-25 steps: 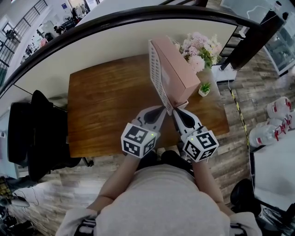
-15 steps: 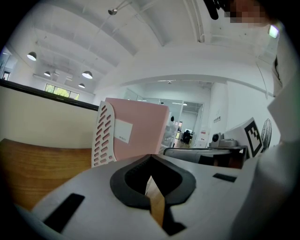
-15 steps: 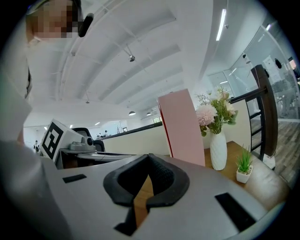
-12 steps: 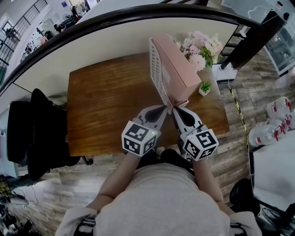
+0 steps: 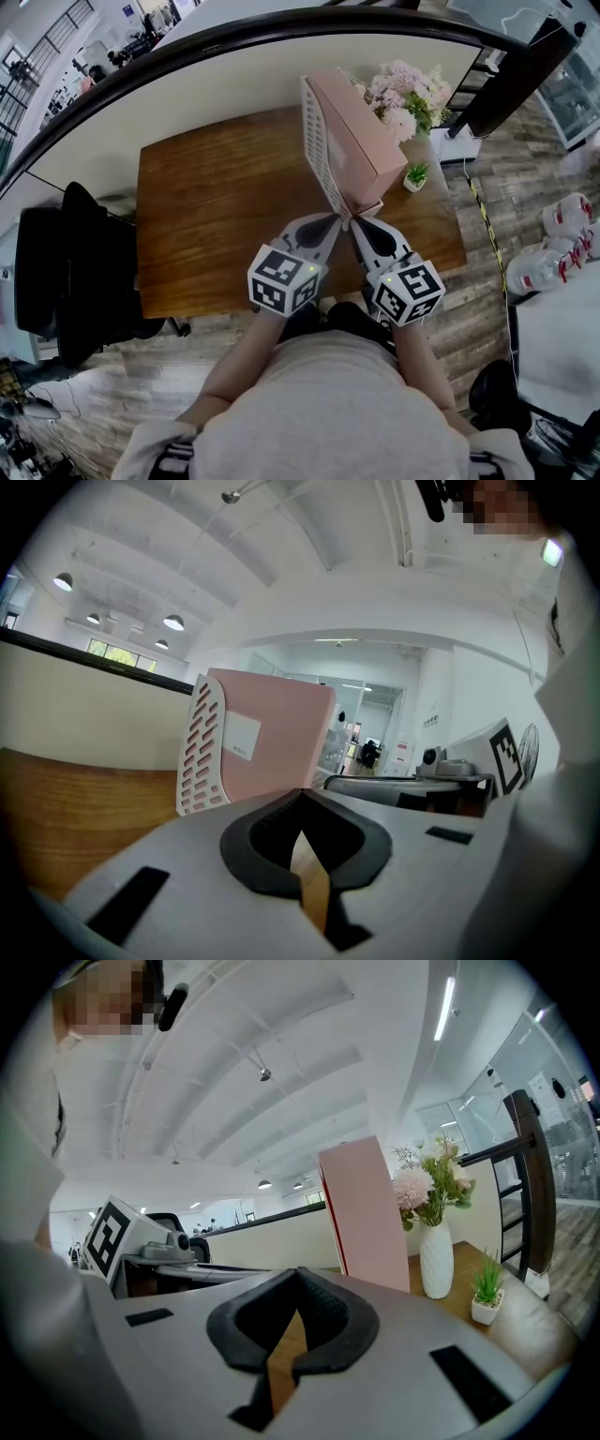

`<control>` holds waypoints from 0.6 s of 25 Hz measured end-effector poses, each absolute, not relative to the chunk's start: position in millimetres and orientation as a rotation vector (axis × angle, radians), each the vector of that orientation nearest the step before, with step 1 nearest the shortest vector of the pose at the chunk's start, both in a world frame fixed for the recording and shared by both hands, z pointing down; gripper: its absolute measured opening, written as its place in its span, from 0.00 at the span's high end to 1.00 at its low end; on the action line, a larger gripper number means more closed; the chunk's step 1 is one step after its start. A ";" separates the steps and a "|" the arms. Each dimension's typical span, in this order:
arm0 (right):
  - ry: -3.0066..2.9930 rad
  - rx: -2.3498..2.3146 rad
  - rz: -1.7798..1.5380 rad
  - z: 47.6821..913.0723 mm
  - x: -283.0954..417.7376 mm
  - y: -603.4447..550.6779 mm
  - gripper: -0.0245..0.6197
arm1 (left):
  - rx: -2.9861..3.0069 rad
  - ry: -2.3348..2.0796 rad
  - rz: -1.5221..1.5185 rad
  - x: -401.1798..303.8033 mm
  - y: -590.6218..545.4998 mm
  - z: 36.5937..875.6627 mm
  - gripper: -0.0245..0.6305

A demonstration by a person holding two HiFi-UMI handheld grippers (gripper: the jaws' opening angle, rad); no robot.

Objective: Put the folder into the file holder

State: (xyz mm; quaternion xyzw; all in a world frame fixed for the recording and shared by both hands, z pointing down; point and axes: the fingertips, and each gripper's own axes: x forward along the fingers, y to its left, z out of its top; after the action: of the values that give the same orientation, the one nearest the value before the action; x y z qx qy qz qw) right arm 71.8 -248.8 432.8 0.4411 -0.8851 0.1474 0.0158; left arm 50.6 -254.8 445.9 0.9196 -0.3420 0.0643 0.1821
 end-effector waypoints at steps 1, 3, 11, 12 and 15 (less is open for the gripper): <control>-2.753 1.371 0.458 432.9 71.8 -248.8 0.95 | 2.597 -0.966 0.185 50.6 -255.0 446.4 0.94; -2.752 1.369 0.462 434.1 71.6 -248.8 0.95 | 2.598 -0.970 0.194 49.7 -256.1 447.8 0.94; -2.745 1.392 0.464 436.3 74.6 -247.1 0.95 | 2.593 -0.982 0.195 47.2 -257.1 448.1 0.94; -2.745 1.394 0.462 436.2 74.8 -247.2 0.95 | 2.592 -0.979 0.193 47.5 -256.6 448.6 0.94; -2.747 1.395 0.455 435.2 75.3 -246.7 0.95 | 2.581 -0.965 0.180 49.1 -255.1 449.3 0.94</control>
State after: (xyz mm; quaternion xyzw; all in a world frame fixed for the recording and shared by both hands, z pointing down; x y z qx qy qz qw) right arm 75.3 -246.7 435.2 0.4479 -0.8819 0.1462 0.0136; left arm 49.1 -255.1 449.3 0.9179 -0.3432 0.0639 0.1887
